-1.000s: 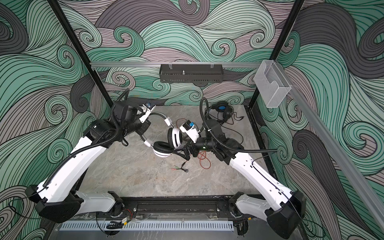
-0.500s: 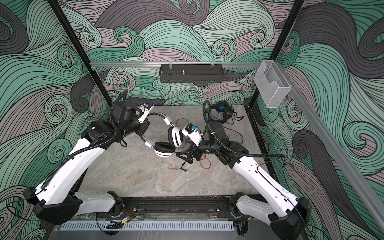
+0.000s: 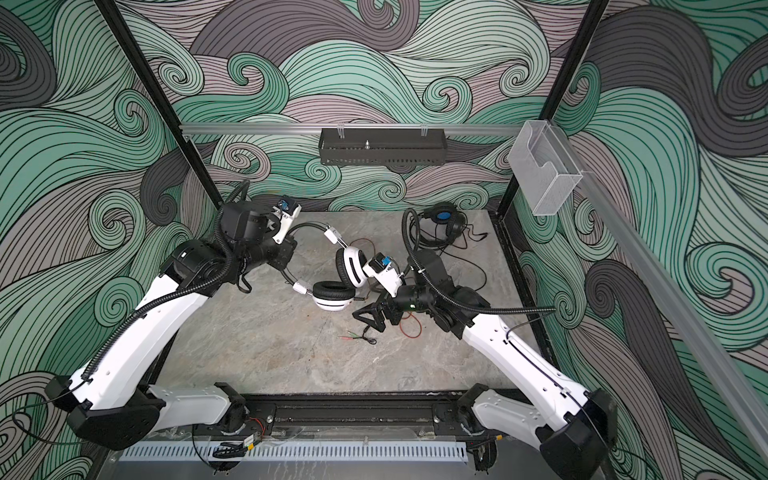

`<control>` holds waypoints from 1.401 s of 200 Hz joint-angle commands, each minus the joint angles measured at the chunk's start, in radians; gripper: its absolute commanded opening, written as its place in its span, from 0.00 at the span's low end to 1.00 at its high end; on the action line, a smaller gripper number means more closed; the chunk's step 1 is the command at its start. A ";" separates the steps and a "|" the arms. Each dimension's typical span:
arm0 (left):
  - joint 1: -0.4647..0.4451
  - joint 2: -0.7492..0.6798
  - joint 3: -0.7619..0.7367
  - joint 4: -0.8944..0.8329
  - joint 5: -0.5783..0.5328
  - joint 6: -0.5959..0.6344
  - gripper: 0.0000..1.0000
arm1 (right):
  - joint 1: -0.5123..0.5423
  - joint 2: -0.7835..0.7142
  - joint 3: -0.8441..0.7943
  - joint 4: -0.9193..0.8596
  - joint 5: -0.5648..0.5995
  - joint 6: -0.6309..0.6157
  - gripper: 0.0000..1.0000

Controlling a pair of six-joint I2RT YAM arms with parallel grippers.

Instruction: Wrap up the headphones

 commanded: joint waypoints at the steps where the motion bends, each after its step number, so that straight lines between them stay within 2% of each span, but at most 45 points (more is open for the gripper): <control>1: 0.007 -0.054 0.028 0.051 0.036 -0.027 0.00 | -0.007 -0.012 0.055 0.018 0.009 0.039 0.99; 44: 0.004 -0.121 -0.103 0.172 0.078 0.107 0.00 | -0.041 -0.020 0.217 -0.067 0.070 0.126 0.99; 73: -0.002 -0.104 -0.118 0.165 0.070 0.181 0.00 | -0.055 0.074 0.379 -0.148 0.073 0.167 0.99; 117: -0.026 -0.091 -0.130 0.205 0.103 0.190 0.00 | -0.053 0.276 0.556 -0.192 -0.016 0.202 0.99; 178: -0.057 -0.062 -0.151 0.237 0.117 0.199 0.00 | -0.046 0.400 0.623 -0.206 -0.085 0.206 0.98; 197: -0.059 -0.059 -0.157 0.243 0.119 0.200 0.00 | -0.045 0.414 0.619 -0.201 -0.106 0.217 0.93; 232: -0.065 -0.047 -0.162 0.251 0.128 0.196 0.00 | -0.044 0.418 0.590 -0.156 -0.141 0.252 0.72; 267: -0.073 -0.038 -0.164 0.263 0.123 0.191 0.00 | -0.043 0.420 0.579 -0.157 -0.146 0.251 0.57; 280: -0.074 -0.033 -0.164 0.265 0.119 0.189 0.00 | -0.043 0.420 0.580 -0.158 -0.149 0.251 0.47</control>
